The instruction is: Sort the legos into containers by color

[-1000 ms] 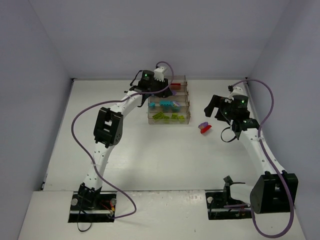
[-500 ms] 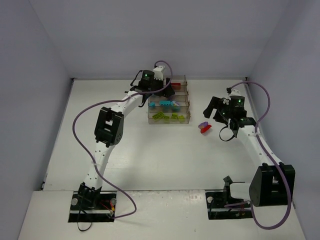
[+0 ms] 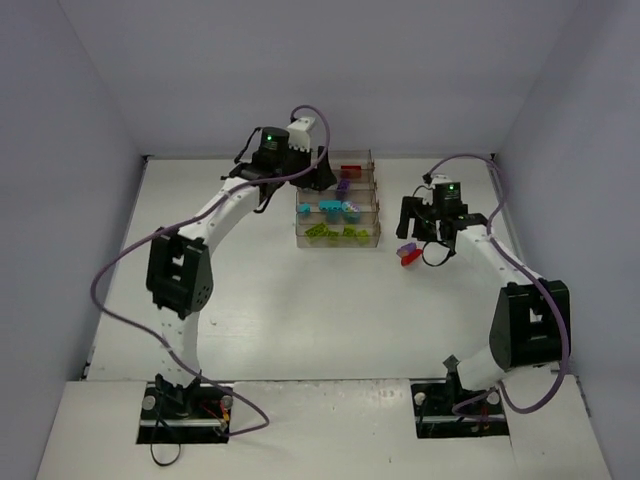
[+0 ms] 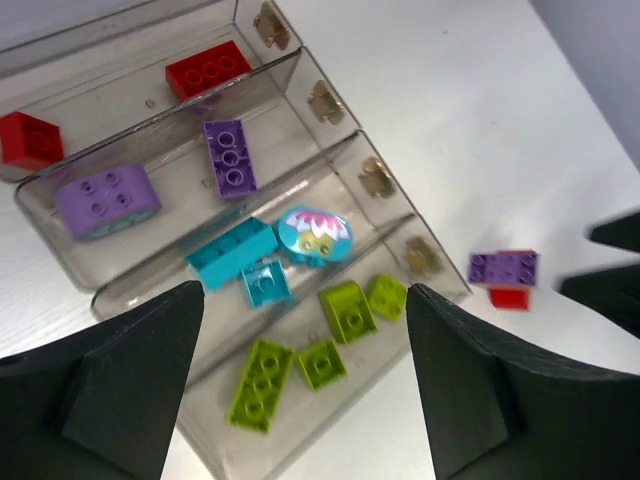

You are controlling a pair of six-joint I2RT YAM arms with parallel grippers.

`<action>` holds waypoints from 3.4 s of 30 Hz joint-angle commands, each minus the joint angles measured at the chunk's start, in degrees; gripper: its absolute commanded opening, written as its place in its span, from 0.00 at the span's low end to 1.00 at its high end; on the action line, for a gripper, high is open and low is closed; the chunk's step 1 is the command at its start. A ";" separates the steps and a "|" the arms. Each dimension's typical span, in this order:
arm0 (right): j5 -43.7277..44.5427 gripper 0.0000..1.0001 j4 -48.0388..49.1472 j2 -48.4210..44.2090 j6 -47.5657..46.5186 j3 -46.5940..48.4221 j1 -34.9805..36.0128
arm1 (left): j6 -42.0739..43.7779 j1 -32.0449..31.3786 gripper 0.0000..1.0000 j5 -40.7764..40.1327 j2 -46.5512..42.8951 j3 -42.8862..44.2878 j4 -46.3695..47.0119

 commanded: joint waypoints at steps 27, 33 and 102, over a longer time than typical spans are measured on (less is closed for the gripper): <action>13.60 0.53 -5.18 14.83 -8.76 6.69 7.38 | 5.15 2.17 0.76 -6.16 -30.62 -25.64 -13.00; 13.95 0.21 -5.36 12.91 -7.88 5.63 7.56 | 3.48 2.17 0.76 -4.49 -30.71 -25.90 -12.65; 2.35 0.00 31.82 -4.06 25.78 6.16 24.26 | -5.75 -13.13 0.53 -17.76 -31.86 -35.13 25.94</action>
